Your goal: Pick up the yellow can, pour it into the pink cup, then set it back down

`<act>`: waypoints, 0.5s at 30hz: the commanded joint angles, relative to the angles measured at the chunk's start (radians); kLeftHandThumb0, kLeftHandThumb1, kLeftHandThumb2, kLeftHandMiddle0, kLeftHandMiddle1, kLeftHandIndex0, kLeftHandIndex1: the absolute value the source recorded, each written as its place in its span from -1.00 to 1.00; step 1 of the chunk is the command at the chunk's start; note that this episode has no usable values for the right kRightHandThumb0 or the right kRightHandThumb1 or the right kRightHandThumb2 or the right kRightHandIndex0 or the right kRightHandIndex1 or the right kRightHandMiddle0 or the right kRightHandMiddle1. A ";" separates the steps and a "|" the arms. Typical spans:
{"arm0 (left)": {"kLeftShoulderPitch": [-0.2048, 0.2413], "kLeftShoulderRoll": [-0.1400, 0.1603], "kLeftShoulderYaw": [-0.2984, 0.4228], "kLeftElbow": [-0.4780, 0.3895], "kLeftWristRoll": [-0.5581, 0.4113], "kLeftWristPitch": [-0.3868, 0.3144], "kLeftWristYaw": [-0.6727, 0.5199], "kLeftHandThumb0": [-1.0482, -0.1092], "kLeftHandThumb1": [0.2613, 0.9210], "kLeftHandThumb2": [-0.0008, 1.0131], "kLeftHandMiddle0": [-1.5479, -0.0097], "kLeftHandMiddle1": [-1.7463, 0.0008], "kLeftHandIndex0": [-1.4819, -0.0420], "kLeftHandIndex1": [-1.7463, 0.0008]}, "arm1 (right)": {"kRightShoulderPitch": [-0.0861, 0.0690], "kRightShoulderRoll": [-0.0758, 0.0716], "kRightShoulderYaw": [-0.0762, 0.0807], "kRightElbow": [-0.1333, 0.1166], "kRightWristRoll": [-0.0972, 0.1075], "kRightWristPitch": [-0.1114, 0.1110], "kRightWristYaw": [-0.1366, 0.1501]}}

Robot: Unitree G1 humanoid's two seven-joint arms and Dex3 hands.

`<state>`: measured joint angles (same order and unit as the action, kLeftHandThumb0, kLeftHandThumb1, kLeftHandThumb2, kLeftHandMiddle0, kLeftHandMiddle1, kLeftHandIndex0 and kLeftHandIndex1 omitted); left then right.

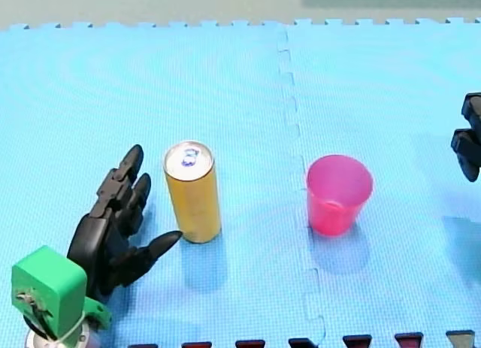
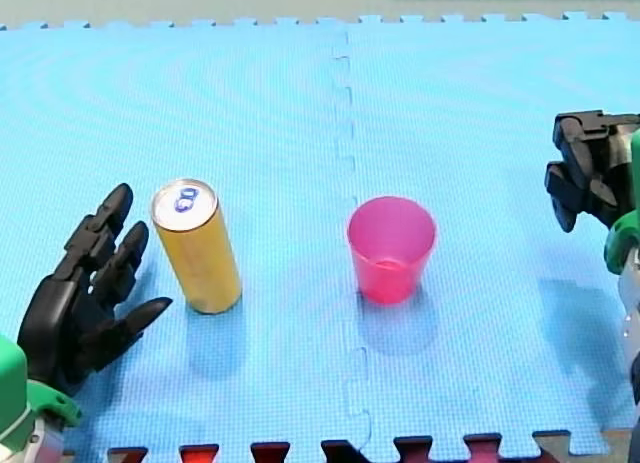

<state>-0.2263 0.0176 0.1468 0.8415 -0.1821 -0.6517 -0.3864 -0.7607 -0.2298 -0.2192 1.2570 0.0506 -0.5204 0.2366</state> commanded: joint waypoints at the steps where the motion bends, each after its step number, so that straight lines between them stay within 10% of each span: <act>1: -0.006 0.006 0.001 0.003 0.000 -0.003 0.001 -0.61 0.26 -1.00 0.97 1.00 0.92 1.00 | -0.009 -0.006 0.000 -0.002 0.002 0.006 0.001; 15: -0.021 0.014 0.002 0.025 0.009 -0.020 0.004 -0.70 0.27 -1.00 0.96 1.00 0.91 1.00 | -0.012 -0.008 0.006 0.000 -0.009 0.000 -0.008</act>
<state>-0.2421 0.0243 0.1477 0.8631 -0.1749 -0.6657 -0.3848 -0.7659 -0.2312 -0.2127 1.2567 0.0399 -0.5184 0.2308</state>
